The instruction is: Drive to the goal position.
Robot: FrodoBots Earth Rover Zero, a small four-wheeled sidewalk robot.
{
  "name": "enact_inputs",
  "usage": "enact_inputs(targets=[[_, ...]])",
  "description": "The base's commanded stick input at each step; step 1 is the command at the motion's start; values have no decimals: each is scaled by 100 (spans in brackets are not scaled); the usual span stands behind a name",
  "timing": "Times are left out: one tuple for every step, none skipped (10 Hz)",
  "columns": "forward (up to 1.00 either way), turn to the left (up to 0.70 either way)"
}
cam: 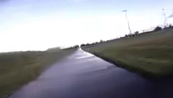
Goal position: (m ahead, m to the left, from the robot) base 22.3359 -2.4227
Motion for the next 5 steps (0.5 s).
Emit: enact_inputs(targets=[[45, 0], [45, 0], [45, 0], [45, 0], [45, 0]])
